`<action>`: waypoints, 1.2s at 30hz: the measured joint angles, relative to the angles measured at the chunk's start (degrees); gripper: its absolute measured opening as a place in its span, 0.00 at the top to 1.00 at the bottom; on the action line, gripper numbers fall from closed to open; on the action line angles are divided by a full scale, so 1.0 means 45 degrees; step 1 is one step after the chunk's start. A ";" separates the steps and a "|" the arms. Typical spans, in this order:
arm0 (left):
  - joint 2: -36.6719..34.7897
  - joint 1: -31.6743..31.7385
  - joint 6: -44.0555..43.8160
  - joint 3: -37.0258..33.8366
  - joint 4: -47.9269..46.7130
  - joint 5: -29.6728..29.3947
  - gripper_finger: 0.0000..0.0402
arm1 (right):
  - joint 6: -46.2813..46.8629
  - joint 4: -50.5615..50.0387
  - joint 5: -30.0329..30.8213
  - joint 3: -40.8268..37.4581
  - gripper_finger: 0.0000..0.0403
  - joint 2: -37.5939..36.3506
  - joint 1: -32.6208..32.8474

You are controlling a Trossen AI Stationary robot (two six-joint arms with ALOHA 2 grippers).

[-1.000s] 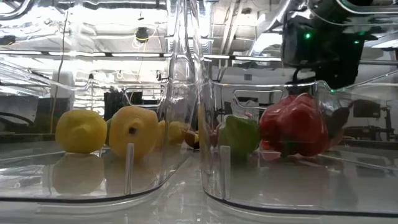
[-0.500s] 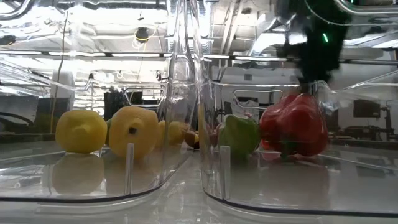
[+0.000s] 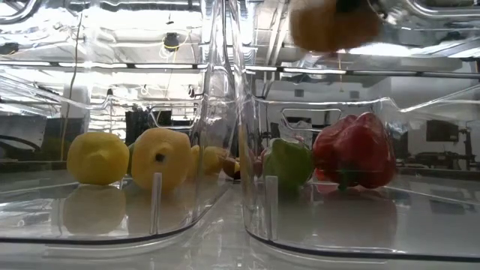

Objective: Sort produce into baskets
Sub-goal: Put the potato into the right transparent bin, then put the persimmon into the right transparent bin

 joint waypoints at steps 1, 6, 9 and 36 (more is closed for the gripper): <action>0.0000 0.0000 -0.0004 0.0000 0.0000 0.0000 0.40 | 0.0154 -0.0160 -0.0202 0.0000 0.09 0.0096 -0.0020; 0.0000 0.0000 0.0015 0.0000 -0.0005 0.0000 0.40 | 0.0264 -0.1397 -0.0294 0.0000 0.03 0.0034 -0.0707; 0.0000 0.0000 -0.0031 0.0000 -0.0038 -0.0002 0.40 | 0.0099 -0.2532 0.0986 0.0000 0.07 -0.0087 -0.1405; 0.0000 0.0000 0.0083 0.0000 -0.0290 0.0005 0.40 | -0.4445 0.2799 -0.3830 -0.4275 0.24 0.0648 -0.7162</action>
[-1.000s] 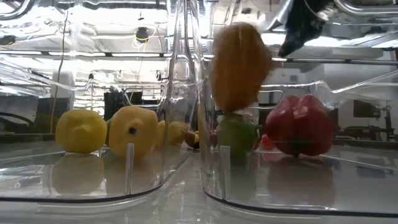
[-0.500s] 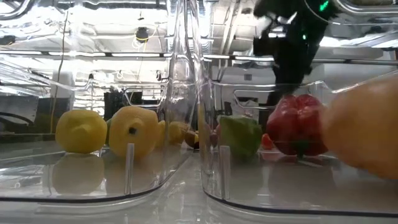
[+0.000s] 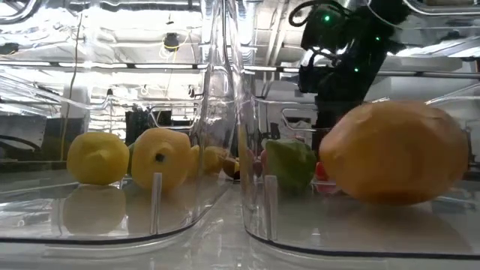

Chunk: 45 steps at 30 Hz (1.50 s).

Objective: Sort produce into baskets
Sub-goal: Put the persimmon into the right transparent bin

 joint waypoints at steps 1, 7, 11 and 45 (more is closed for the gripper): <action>0.0000 0.0000 0.0001 0.0000 -0.0009 0.0000 0.40 | -0.0069 0.0059 -0.0076 -0.0024 0.24 0.0081 -0.0064; 0.0000 0.0000 0.0005 0.0000 -0.0050 0.0029 0.40 | -0.0643 0.0320 -0.0199 -0.0063 0.24 0.0510 -0.0308; 0.0000 0.0000 0.0005 0.0000 -0.0094 0.0029 0.40 | -0.0676 0.0369 -0.0174 -0.0063 0.24 0.0537 -0.0302; 0.0000 0.0000 0.0039 0.0000 -0.0320 0.0046 0.40 | -0.3214 0.0654 0.1207 -0.0643 0.24 -0.0217 -0.0810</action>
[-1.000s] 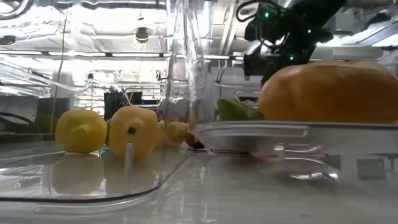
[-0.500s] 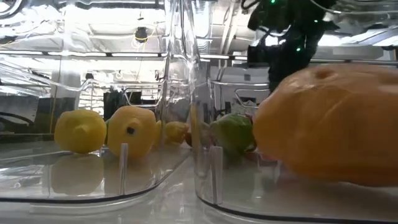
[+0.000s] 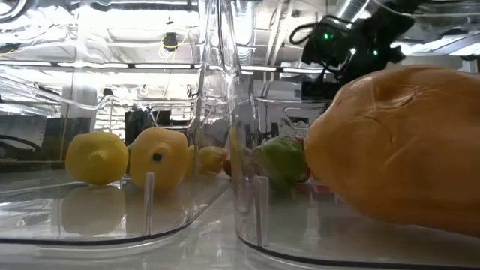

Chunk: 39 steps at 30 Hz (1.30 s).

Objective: Sort produce into baskets
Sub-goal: Put the persimmon into the right transparent bin

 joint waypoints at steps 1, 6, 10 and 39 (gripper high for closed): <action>0.0000 0.0000 0.0000 0.0000 0.0000 -0.0002 0.40 | 0.0075 0.0461 -0.0035 -0.0187 0.24 0.0000 0.0068; 0.0000 0.0000 0.0000 0.0000 0.0008 -0.0026 0.40 | 0.0409 0.1129 -0.0183 -0.0622 0.24 0.0005 0.0719; 0.0000 0.0000 0.0000 0.0000 0.0008 -0.0031 0.40 | 0.0670 0.1507 0.0045 -0.0892 0.24 0.0000 0.1039; 0.0000 0.0000 -0.0017 0.0000 -0.0070 -0.0055 0.40 | 0.3236 0.1041 0.1559 -0.2636 0.24 -0.2042 0.2351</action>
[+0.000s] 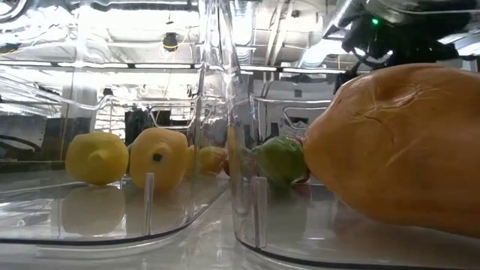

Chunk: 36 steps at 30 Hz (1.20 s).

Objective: Sort produce into baskets
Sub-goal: Put the persimmon into the right transparent bin

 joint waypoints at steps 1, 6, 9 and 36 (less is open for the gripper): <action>0.0000 0.0000 -0.0001 0.0000 0.0000 0.0000 0.40 | 0.0121 0.0354 -0.0013 -0.0298 0.24 -0.0088 -0.0052; 0.0000 0.0000 0.0012 0.0000 0.0004 0.0000 0.40 | 0.0339 0.2355 -0.0147 -0.1350 0.24 -0.0129 -0.0049; 0.0000 0.0000 0.0012 0.0000 0.0005 0.0000 0.40 | 0.0343 0.3038 -0.0149 -0.1647 0.24 -0.0131 -0.0047; 0.0000 0.0000 0.0106 0.0004 -0.0215 -0.0186 0.40 | 0.1193 0.0159 0.0023 -0.0635 0.66 -0.0587 -0.0049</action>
